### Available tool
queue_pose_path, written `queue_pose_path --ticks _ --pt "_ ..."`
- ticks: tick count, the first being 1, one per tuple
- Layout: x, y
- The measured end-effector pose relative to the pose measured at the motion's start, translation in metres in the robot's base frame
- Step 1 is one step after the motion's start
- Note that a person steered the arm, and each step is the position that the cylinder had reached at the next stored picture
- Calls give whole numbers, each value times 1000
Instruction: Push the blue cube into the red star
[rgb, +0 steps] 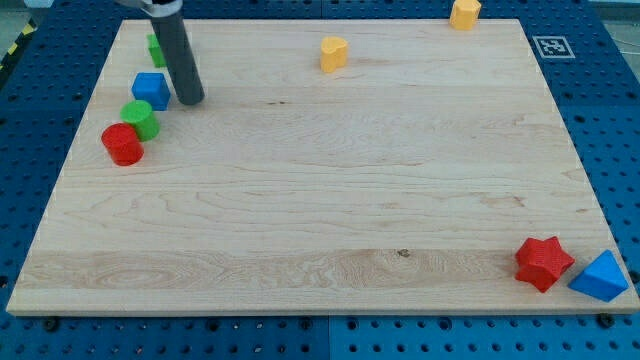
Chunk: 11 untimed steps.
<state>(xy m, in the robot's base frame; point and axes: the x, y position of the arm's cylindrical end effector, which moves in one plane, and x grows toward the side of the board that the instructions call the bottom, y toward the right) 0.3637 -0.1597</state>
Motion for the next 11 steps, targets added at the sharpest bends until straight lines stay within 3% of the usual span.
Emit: queue_pose_path --ticks 4,6,10,11 --pt "66 93" --pt "91 185" --pt "98 398" --pt "122 442"
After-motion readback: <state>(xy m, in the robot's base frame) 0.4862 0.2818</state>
